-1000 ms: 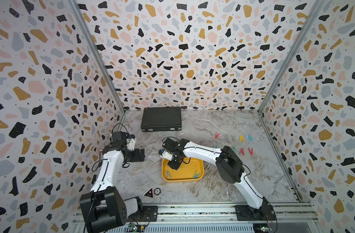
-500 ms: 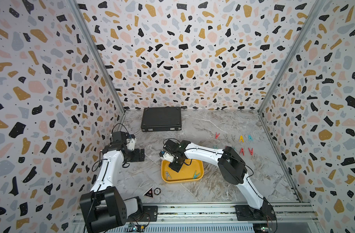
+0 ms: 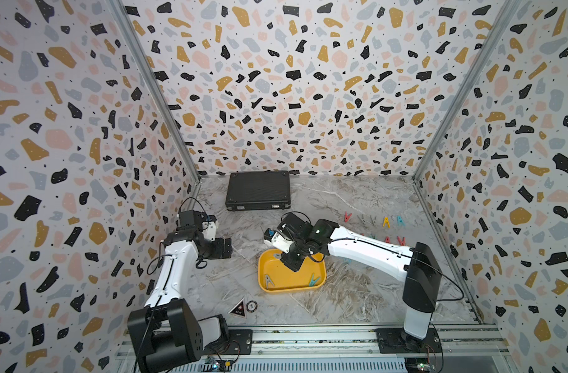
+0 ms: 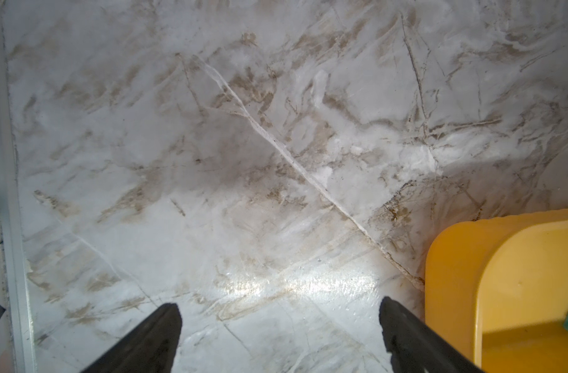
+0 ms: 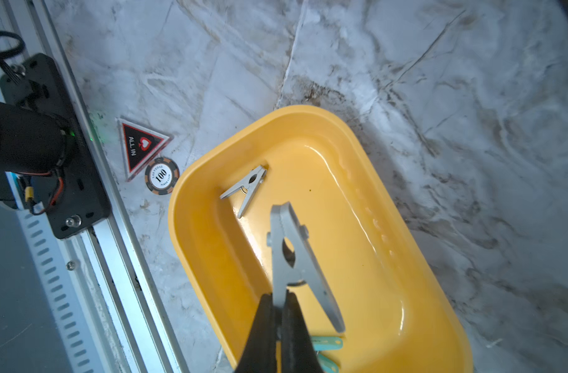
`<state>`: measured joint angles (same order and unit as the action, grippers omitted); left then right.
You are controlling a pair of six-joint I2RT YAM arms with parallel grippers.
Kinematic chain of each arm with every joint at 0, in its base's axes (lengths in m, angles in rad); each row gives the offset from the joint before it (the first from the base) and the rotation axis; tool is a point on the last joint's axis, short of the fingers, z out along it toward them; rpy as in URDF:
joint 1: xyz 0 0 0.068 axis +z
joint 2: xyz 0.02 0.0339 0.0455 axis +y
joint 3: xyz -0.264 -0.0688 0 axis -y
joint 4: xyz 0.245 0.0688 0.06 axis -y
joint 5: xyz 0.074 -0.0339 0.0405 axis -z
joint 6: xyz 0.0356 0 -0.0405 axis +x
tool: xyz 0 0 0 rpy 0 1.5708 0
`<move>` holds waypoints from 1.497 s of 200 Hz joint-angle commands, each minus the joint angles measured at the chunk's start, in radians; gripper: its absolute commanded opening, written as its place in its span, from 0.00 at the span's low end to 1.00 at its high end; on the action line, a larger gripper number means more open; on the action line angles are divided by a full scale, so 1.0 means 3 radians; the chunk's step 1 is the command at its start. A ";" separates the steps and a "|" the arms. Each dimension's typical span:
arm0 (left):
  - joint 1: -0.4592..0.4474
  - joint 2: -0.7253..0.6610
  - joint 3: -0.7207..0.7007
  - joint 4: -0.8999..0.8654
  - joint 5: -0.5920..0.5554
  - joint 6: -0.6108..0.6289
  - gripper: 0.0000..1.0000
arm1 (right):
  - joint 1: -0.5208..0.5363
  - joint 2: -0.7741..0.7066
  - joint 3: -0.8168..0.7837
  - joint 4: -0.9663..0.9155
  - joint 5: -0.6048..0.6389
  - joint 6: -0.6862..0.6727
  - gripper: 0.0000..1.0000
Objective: Take the clothespins out of the storage box
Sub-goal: Pick up the clothespin from the storage box, then place the clothespin at the center of the board.
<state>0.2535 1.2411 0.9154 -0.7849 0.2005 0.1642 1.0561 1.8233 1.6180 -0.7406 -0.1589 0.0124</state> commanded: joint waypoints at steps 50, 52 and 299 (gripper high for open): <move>0.0019 -0.0004 0.0182 -0.0113 0.0355 0.0075 1.00 | -0.0313 -0.0516 -0.0428 -0.0001 0.0328 0.0492 0.00; 0.0018 -0.0001 0.0189 -0.0118 0.0374 0.0083 1.00 | -0.0326 -0.0531 -0.0441 -0.0001 0.0331 0.0506 0.00; -0.0391 0.0148 0.0213 0.0081 0.0470 0.0026 1.00 | -0.2605 -0.1946 -0.2164 -0.0380 0.0310 0.1147 0.00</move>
<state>0.1356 1.2972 0.9936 -0.7902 0.3687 0.1795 0.3351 1.2510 0.9993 -0.8188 -0.0200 0.3378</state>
